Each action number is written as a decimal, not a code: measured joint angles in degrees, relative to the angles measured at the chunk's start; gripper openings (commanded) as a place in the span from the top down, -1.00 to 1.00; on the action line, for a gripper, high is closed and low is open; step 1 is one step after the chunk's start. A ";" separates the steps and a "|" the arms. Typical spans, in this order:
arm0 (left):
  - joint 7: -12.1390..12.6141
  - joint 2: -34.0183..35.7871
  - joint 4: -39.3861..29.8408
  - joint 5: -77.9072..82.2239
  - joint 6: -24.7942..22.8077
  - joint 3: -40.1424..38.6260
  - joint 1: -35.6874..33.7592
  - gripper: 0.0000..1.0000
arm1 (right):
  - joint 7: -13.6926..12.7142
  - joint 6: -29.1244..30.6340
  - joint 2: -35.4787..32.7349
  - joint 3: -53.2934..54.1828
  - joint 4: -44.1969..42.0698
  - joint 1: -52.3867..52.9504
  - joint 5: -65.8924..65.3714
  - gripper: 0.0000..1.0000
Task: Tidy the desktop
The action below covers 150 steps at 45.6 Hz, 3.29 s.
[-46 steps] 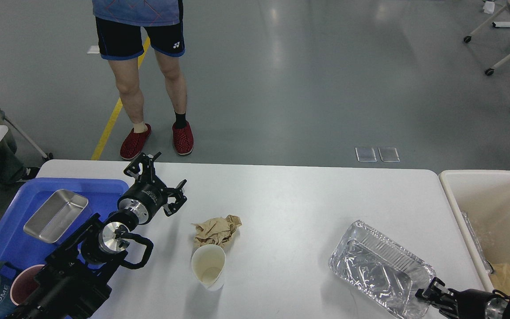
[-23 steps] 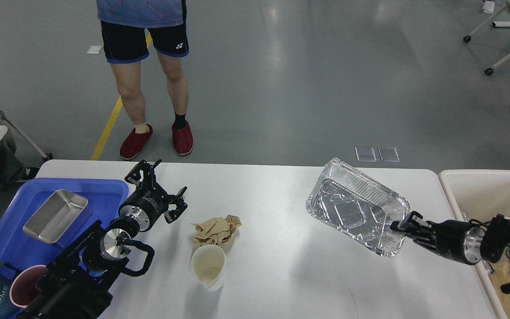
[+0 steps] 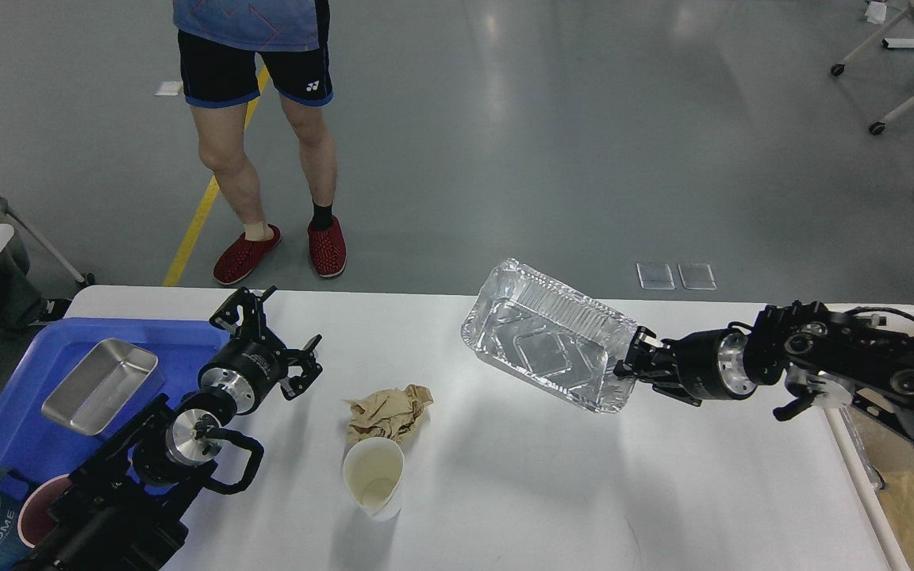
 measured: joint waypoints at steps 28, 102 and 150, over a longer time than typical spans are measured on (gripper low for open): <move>0.24 2.25 0.04 0.93 -0.67 8.60 -4.74 -0.93 | 0.70 -0.18 11.25 -14.18 -3.35 15.09 -5.14 1.00; 10.30 77.33 -52.18 11.73 -18.60 50.16 -27.19 -0.89 | 0.74 -1.15 12.93 -11.99 -3.67 13.15 -5.11 1.00; 10.62 46.06 -36.99 25.23 -24.06 55.76 -27.90 -0.88 | 0.73 -1.22 12.68 -11.32 -3.43 12.13 -5.11 1.00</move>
